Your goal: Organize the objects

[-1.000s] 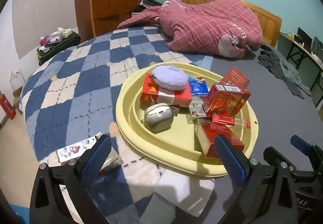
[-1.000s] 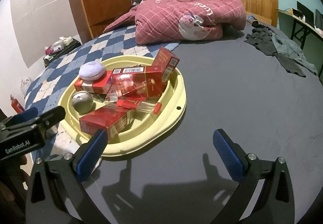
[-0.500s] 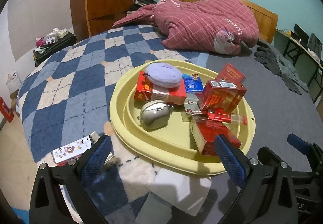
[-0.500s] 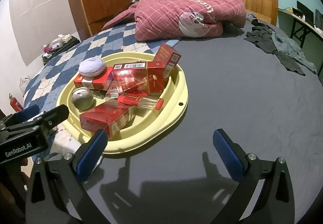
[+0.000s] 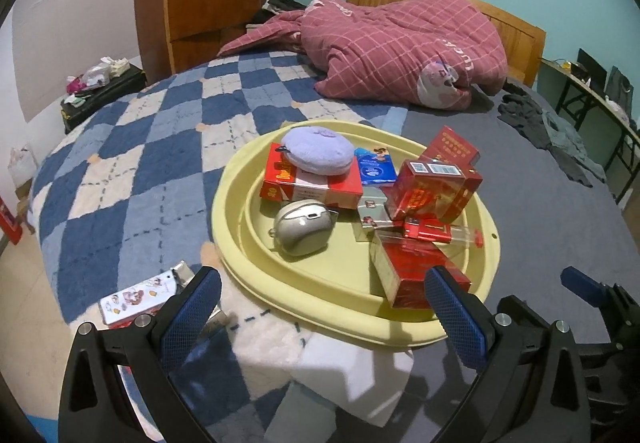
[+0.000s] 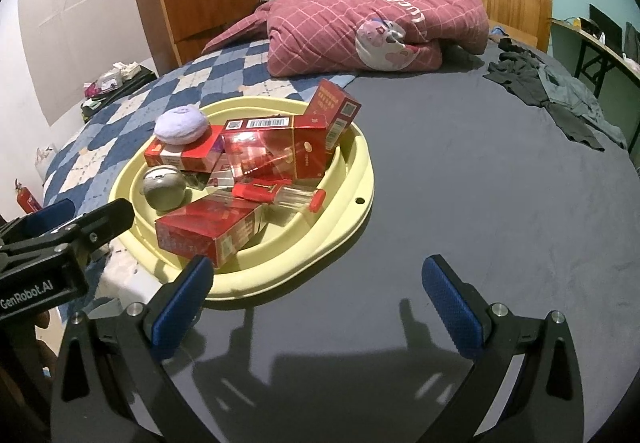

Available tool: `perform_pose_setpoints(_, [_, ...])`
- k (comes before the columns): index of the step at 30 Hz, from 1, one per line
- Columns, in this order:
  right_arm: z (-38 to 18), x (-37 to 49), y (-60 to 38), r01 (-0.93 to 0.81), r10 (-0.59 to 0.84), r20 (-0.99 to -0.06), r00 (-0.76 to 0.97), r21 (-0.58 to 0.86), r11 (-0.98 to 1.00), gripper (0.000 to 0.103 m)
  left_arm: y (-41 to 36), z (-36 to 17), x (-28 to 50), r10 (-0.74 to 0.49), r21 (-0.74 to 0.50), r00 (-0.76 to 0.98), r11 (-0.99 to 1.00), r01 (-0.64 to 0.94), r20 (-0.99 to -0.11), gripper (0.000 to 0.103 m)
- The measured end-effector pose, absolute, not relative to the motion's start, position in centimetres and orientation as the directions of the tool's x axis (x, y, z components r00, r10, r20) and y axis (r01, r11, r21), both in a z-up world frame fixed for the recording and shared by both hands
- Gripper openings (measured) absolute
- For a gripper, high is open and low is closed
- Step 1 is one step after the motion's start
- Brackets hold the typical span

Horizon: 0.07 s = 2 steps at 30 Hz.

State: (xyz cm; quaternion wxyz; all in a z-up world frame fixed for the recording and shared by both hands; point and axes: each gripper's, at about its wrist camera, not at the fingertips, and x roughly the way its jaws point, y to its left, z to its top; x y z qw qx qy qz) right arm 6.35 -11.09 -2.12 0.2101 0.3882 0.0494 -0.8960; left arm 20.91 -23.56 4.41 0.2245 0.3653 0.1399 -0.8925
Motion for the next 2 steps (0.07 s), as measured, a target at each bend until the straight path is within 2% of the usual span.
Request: perform_pose_setpoints(2, [-2.13,6.37,-11.16,0.417,-0.339,-0.717,-0.609,0.074,-0.906,0.103,-23.57,4.5,21.02,-0.289,-0.098,-0.639,-0.861,0.499,-0.713,0.102])
